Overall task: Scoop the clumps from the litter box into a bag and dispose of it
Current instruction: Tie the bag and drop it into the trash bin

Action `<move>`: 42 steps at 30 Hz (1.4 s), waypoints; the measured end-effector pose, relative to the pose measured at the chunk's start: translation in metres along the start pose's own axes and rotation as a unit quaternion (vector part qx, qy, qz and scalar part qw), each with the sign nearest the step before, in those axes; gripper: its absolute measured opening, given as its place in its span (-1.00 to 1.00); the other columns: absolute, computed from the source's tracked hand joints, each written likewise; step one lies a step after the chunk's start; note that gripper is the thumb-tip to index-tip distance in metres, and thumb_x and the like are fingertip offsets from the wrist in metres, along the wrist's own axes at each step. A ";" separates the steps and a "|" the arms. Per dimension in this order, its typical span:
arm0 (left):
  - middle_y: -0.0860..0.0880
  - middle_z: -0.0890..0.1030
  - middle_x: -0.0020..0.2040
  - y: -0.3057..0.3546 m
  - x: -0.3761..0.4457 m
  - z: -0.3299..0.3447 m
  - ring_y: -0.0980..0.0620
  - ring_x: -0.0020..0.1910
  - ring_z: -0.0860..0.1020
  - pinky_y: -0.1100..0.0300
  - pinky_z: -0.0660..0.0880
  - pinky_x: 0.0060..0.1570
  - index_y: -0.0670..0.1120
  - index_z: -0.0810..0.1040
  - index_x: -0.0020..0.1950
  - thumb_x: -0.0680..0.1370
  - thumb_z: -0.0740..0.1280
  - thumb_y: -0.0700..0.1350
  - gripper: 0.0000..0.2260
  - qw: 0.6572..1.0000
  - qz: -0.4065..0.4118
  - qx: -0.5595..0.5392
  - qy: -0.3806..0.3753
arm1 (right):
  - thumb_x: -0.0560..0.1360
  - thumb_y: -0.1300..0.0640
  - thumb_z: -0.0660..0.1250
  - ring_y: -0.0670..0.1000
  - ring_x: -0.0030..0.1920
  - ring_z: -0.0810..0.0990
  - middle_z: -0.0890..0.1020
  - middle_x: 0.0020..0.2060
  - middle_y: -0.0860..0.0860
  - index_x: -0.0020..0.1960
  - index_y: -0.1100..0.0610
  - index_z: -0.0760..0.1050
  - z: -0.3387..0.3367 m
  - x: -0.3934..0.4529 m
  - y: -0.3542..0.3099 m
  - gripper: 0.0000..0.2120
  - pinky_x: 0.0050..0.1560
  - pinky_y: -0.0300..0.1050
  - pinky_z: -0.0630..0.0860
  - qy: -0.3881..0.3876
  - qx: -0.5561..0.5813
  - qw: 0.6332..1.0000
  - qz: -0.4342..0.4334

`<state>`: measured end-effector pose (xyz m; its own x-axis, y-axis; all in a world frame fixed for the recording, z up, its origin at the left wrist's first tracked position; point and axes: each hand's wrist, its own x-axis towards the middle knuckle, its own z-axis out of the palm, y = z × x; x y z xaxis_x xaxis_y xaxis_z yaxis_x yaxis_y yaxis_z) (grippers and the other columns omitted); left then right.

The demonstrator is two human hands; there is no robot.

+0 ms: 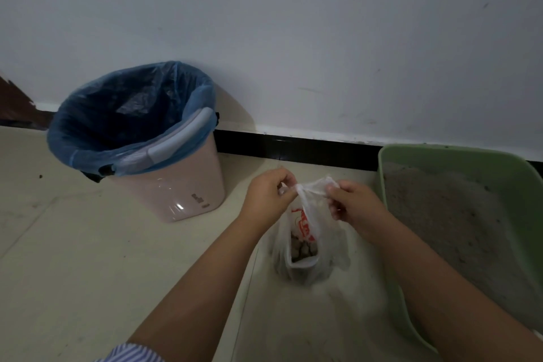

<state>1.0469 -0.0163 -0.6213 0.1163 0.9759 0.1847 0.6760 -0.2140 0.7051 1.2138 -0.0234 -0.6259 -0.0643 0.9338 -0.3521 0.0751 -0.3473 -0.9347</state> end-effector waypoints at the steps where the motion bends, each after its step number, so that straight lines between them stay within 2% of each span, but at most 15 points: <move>1: 0.10 0.45 -0.26 -0.004 0.000 0.001 0.23 -0.34 0.35 0.45 0.28 -0.34 -0.15 0.57 -0.12 0.51 0.35 -0.16 -0.94 0.999 0.007 0.037 -0.005 | 0.57 0.26 0.18 -0.02 -0.39 0.41 0.44 -0.40 0.08 -0.31 0.19 0.44 0.000 0.001 0.000 -0.73 -0.42 -0.25 0.39 0.005 0.042 0.999 0.001; 6: -0.06 0.58 -0.08 -0.014 -0.003 0.006 0.04 -0.14 0.47 0.29 0.33 -0.17 -0.18 0.58 0.00 0.59 0.21 -0.13 -0.81 0.986 -0.030 0.149 -0.060 | 0.59 0.29 0.07 -0.01 -0.11 0.57 0.57 -0.16 0.09 -0.17 0.18 0.44 0.006 0.002 0.001 -0.76 -0.13 -0.15 0.52 -0.004 0.200 0.979 -0.025; 8: -0.09 0.58 -0.05 -0.018 -0.005 0.004 -0.01 -0.10 0.49 0.26 0.32 -0.15 -0.18 0.57 0.00 0.61 0.16 -0.14 -0.78 0.978 -0.029 0.181 -0.101 | 0.61 0.22 0.03 0.02 -0.25 0.62 0.59 -0.29 0.12 -0.20 0.22 0.40 0.005 0.004 0.004 -0.73 -0.21 -0.08 0.61 0.045 0.298 0.953 -0.014; 10: -0.11 0.54 -0.11 -0.024 -0.009 -0.001 0.01 -0.16 0.44 0.23 0.28 -0.19 -0.16 0.55 -0.05 0.61 0.14 -0.15 -0.80 0.969 -0.026 0.184 -0.166 | 0.62 0.17 0.01 -0.06 -0.59 0.46 0.44 -0.60 0.02 -0.34 0.15 0.27 -0.003 0.011 0.012 -0.64 -0.40 -0.15 0.52 0.104 0.335 0.936 0.010; 12: -0.07 0.44 -0.25 -0.032 -0.018 -0.009 0.04 -0.29 0.38 0.21 0.24 -0.31 -0.12 0.45 -0.15 0.62 0.13 -0.18 -0.82 0.946 -0.064 0.130 -0.289 | 0.61 0.19 -0.03 -0.12 -0.73 0.19 0.23 -0.74 -0.05 -0.39 0.08 0.13 -0.013 0.013 0.017 -0.62 -0.59 -0.34 0.24 0.146 0.263 0.953 0.037; 15: -0.01 0.29 -0.42 -0.059 -0.041 -0.022 0.18 -0.52 0.29 0.37 0.21 -0.50 -0.14 0.33 -0.28 0.61 0.11 -0.29 -0.74 0.863 -0.254 -0.150 -0.409 | 0.58 0.26 -0.04 -0.16 -0.78 0.09 0.15 -0.79 -0.04 -0.41 0.07 0.07 -0.035 0.013 0.033 -0.62 -0.66 -0.51 0.05 0.187 0.125 0.972 0.072; 18: 0.06 0.31 -0.53 -0.088 -0.059 -0.029 0.21 -0.59 0.25 0.43 0.20 -0.60 -0.15 0.29 -0.31 0.49 0.24 -0.29 -0.79 0.778 -0.371 -0.316 -0.397 | 0.61 0.23 0.02 -0.08 -0.66 0.22 0.24 -0.62 0.01 -0.40 0.08 0.13 -0.052 0.013 0.056 -0.60 -0.58 -0.38 0.17 0.212 -0.010 0.976 0.044; 20: 0.08 0.30 -0.55 -0.094 -0.064 -0.029 0.21 -0.60 0.25 0.43 0.22 -0.62 -0.16 0.29 -0.31 0.45 0.28 -0.30 -0.79 0.757 -0.402 -0.341 -0.386 | 0.61 0.19 0.06 -0.04 -0.48 0.25 0.26 -0.49 0.05 -0.41 0.09 0.18 -0.058 0.012 0.062 -0.60 -0.40 -0.22 0.21 0.220 -0.098 0.970 0.007; 24: 0.07 0.30 -0.58 -0.099 -0.065 -0.028 0.20 -0.62 0.26 0.42 0.26 -0.61 -0.18 0.30 -0.30 0.59 0.05 -0.35 -0.73 0.762 -0.428 -0.360 -0.326 | 0.62 0.21 0.06 0.02 -0.39 0.26 0.29 -0.44 0.08 -0.39 0.17 0.21 -0.056 0.005 0.051 -0.61 -0.35 -0.12 0.19 0.190 -0.244 0.950 -0.038; 31: 0.02 0.31 -0.54 -0.110 -0.067 -0.031 0.18 -0.62 0.28 0.39 0.30 -0.61 -0.18 0.32 -0.33 0.59 0.05 -0.36 -0.70 0.772 -0.436 -0.397 -0.235 | 0.61 0.22 0.09 0.05 -0.26 0.34 0.23 -0.48 0.00 -0.42 0.07 0.09 -0.042 -0.002 0.046 -0.56 -0.32 -0.06 -0.05 0.144 -0.397 0.903 -0.085; 34: -0.02 0.26 -0.44 -0.104 -0.066 -0.021 0.18 -0.61 0.29 0.39 0.30 -0.61 -0.16 0.30 -0.32 0.61 0.07 -0.34 -0.70 0.793 -0.422 -0.397 -0.189 | 0.56 0.08 0.23 0.08 -0.21 0.41 0.39 -0.36 0.05 -0.26 0.13 0.28 -0.036 -0.006 0.049 -0.74 -0.37 -0.13 0.22 0.073 -0.432 0.898 -0.049; 35: -0.04 0.25 -0.41 -0.101 -0.065 -0.017 0.17 -0.61 0.31 0.38 0.33 -0.60 -0.15 0.30 -0.32 0.61 0.07 -0.32 -0.69 0.795 -0.419 -0.406 -0.166 | 0.52 0.00 0.28 0.10 -0.14 0.46 0.47 -0.22 0.09 -0.09 0.16 0.37 -0.033 -0.007 0.050 -0.78 -0.25 -0.15 0.33 0.020 -0.474 0.880 -0.025; 37: -0.07 0.31 -0.39 -0.094 -0.060 -0.013 0.13 -0.59 0.41 0.35 0.46 -0.53 -0.15 0.31 -0.34 0.61 0.08 -0.28 -0.69 0.776 -0.426 -0.453 -0.111 | 0.47 -0.07 0.31 0.12 0.09 0.49 0.49 0.06 0.13 0.19 0.14 0.42 -0.032 -0.005 0.054 -0.61 0.00 -0.16 0.39 -0.085 -0.576 0.813 0.001; 40: -0.09 0.53 -0.29 -0.077 -0.052 -0.005 0.01 -0.25 0.59 0.13 0.60 -0.28 -0.12 0.35 -0.37 0.64 0.09 -0.07 -0.62 0.712 -0.427 -0.554 -0.071 | 0.50 -0.03 0.22 0.12 0.18 0.50 0.55 0.12 0.14 0.16 0.14 0.51 -0.030 -0.005 0.056 -0.67 0.11 -0.14 0.41 -0.148 -0.678 0.720 -0.017; 42: -0.11 0.58 -0.14 -0.061 -0.052 0.005 -0.04 -0.06 0.55 0.03 0.53 -0.09 -0.11 0.39 -0.31 0.62 0.05 0.11 -0.58 0.661 -0.417 -0.622 -0.048 | 0.56 0.02 0.16 0.11 0.18 0.52 0.58 0.13 0.14 0.14 0.17 0.51 -0.028 -0.007 0.058 -0.70 0.09 -0.14 0.42 -0.150 -0.687 0.711 -0.012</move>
<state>1.0034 -0.0538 -0.6770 0.1671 0.7614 -0.6263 -0.5798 0.5897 0.5622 1.2461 -0.0477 -0.6768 -0.2756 0.8066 -0.5230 0.9584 0.2726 -0.0846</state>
